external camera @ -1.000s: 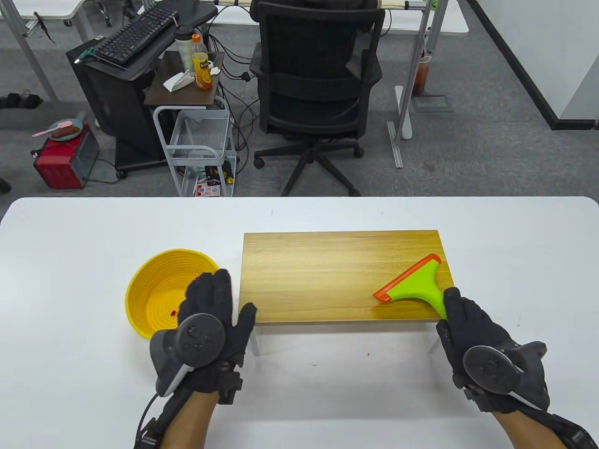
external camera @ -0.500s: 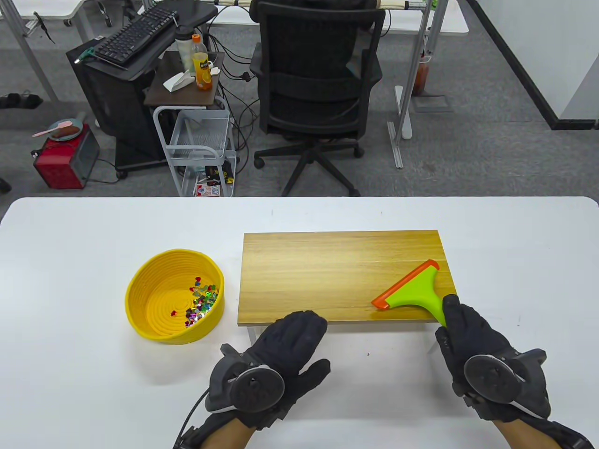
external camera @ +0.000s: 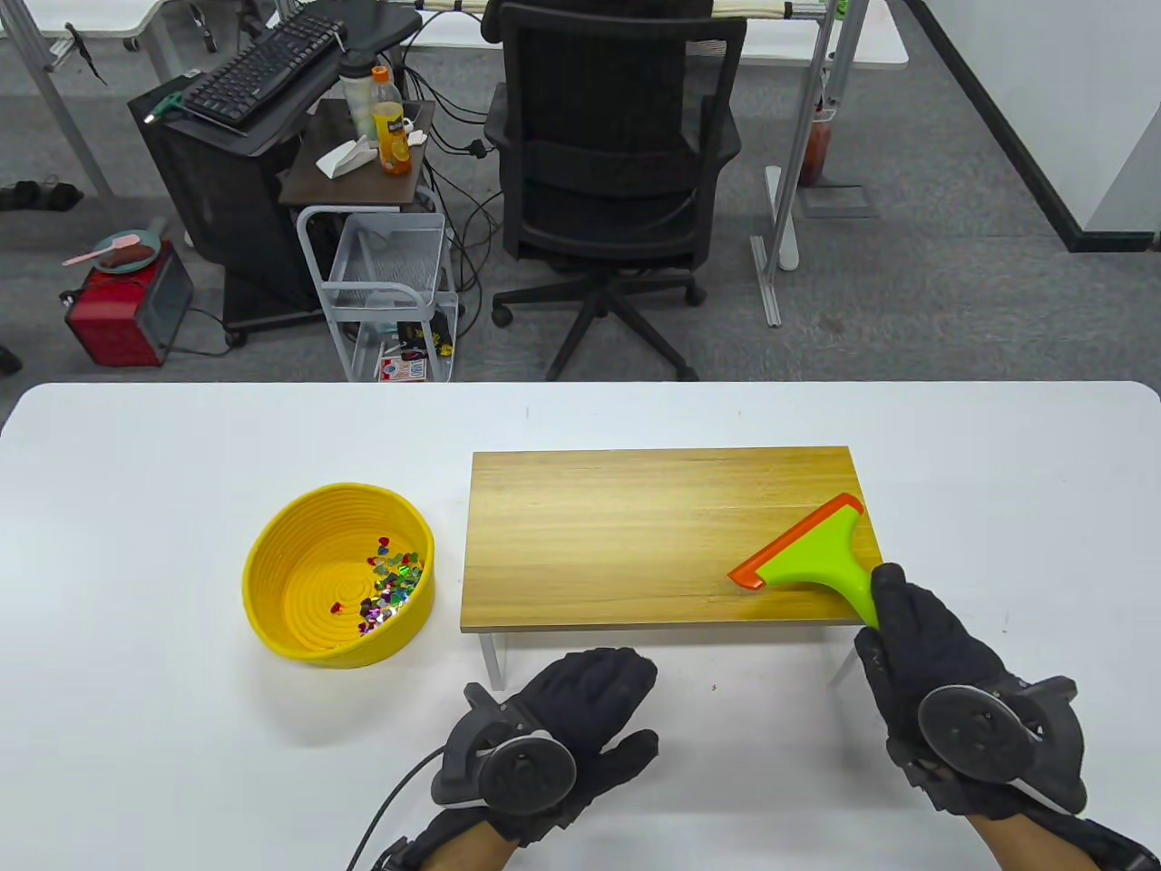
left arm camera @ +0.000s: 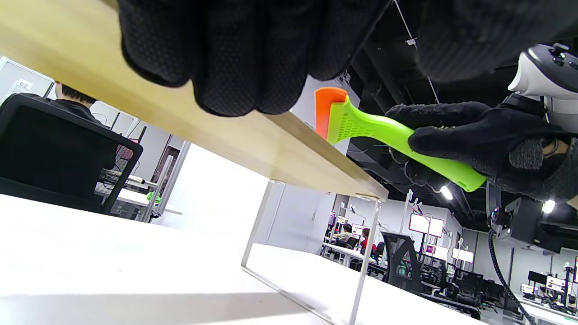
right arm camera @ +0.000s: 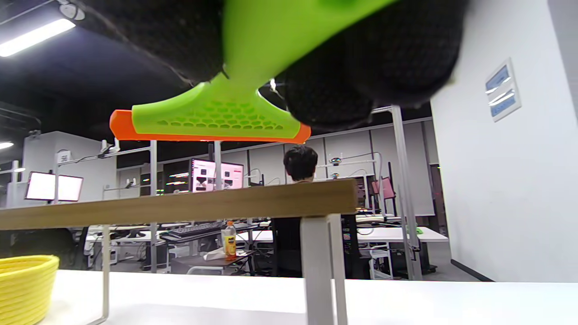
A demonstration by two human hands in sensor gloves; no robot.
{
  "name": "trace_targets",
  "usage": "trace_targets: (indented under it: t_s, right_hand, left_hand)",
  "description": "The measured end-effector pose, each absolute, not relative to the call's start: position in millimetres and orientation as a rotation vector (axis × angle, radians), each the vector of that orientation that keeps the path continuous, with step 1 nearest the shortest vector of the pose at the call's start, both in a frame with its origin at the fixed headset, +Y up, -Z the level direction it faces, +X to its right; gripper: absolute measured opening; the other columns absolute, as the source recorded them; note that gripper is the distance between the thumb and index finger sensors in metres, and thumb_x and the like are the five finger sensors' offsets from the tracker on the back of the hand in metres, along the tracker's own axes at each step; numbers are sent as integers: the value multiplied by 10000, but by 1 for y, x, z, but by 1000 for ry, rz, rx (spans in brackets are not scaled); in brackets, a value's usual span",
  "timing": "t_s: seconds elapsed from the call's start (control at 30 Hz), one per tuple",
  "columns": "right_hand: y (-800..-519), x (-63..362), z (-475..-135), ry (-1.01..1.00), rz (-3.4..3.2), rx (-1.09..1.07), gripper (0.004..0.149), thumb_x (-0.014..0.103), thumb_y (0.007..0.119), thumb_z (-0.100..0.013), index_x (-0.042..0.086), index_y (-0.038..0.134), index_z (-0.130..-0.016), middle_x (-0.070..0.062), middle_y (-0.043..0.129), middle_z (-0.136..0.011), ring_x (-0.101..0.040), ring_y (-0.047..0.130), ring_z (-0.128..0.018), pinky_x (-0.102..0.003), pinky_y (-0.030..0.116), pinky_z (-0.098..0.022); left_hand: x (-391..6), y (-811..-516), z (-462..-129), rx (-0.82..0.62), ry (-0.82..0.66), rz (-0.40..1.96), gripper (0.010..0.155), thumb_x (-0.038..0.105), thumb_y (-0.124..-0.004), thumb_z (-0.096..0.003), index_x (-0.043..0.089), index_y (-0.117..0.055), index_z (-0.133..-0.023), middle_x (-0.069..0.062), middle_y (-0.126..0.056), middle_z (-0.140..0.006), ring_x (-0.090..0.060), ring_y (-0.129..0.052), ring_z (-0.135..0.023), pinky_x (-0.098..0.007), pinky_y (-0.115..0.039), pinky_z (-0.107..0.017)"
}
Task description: Scrape sequins from tabletop organizer into fabric basket
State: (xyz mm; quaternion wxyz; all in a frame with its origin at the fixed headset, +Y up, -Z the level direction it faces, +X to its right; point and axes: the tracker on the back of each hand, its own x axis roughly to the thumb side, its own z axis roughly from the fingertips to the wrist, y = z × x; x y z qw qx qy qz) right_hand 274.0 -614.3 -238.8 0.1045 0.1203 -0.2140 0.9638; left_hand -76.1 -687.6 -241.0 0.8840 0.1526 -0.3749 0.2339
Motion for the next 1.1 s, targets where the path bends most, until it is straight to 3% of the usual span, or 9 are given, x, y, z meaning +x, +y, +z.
trace_targets:
  t_s: [0.67,0.87,1.1]
  right_hand:
    - [-635,348,-266,-508,2814,-196,618,289,673,-628,13,366,-1088,-290,592,-1009,-413,875,-678,-443,854,-426]
    - [-649,363,-274,-396,2771,-366,613,280,689,-627,3,386,-1082,-305,599,-998,-430,875,-665,-453,857,-413]
    - [-680,366,-283,-220,2790,-416,620,279,712,-624,6,396,-1082,-307,601,-997,-440,871,-665,-459,852,-418]
  left_hand:
    - [-74,-706,-246,283,-774,471,685,608,-777,-437,147,-721,-941,-150,-870,-934,-386,-932,-784,-565,-780,-615]
    - [-74,-706,-245,292,-773,466,685,604,-774,-440,145,-713,-945,-153,-869,-933,-388,-933,-781,-566,-780,-611]
    - [-74,-706,-245,289,-773,465,686,603,-775,-440,144,-712,-946,-154,-869,-933,-389,-931,-783,-567,-779,-611]
